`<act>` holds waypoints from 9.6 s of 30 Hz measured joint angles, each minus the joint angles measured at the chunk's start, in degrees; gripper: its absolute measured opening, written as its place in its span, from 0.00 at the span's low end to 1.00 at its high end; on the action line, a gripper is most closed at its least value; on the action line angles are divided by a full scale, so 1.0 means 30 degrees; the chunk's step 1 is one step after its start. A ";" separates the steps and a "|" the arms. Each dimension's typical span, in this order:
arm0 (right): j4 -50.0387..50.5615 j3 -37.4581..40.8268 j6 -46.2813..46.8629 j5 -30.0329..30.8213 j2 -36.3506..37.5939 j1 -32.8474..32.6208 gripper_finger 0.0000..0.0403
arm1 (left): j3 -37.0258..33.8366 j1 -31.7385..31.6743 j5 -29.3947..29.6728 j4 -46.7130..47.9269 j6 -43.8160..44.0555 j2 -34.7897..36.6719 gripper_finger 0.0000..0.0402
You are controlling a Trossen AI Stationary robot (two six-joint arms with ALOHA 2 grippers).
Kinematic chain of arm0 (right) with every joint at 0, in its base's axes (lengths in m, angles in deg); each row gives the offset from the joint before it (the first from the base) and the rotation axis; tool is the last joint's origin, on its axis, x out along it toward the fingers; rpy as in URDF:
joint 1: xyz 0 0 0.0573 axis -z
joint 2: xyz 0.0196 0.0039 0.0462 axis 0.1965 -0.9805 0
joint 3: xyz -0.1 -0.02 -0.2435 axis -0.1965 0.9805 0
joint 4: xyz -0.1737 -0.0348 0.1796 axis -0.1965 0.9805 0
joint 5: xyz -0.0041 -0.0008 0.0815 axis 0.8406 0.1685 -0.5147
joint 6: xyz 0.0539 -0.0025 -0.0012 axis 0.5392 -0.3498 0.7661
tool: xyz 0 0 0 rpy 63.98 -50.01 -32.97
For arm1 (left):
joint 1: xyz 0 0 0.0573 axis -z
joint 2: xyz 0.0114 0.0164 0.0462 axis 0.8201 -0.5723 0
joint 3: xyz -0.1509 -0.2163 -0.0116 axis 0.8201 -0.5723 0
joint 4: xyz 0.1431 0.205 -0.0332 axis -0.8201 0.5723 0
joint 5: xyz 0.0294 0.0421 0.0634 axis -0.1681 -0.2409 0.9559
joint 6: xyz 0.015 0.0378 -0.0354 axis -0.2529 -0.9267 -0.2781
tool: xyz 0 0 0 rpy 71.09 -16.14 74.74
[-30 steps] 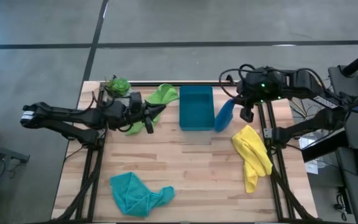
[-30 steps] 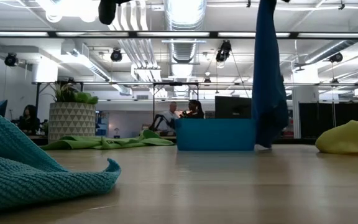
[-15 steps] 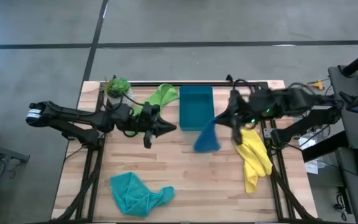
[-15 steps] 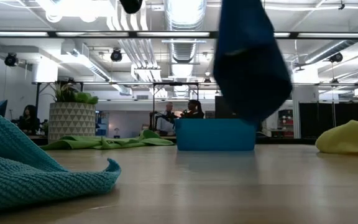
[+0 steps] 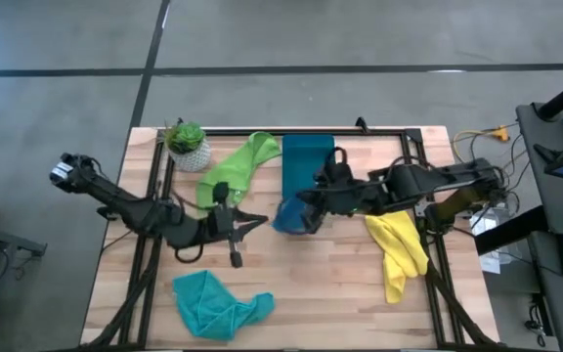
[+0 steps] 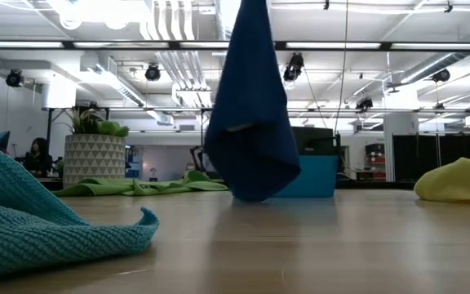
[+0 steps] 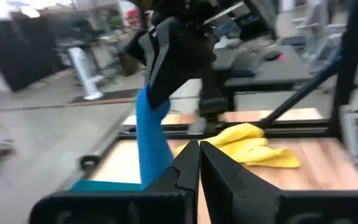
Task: Fold microfiber towels
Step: Fold the blue microfiber cloth
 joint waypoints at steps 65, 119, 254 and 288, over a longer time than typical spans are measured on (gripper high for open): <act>-0.3130 -0.8676 0.0605 0.0064 -0.2535 0.0412 0.02 | 0.1111 -0.1983 1.4684 0.2439 -0.4042 -0.6315 0.61; 0.9456 -0.0389 0.0947 -0.1576 -0.0848 -0.3950 0.02 | -0.0521 -0.0445 -0.5000 1.4178 1.1914 0.3612 0.00; -0.6611 1.7130 -0.1037 -0.9308 0.3079 0.1100 0.02 | -0.4461 -0.4829 -0.9386 0.3728 0.9925 -0.8022 0.00; -0.6542 1.7122 -0.0299 -1.0000 0.3298 0.1049 0.02 | -0.2379 -0.7338 -1.3455 0.4853 0.7286 -1.1582 0.01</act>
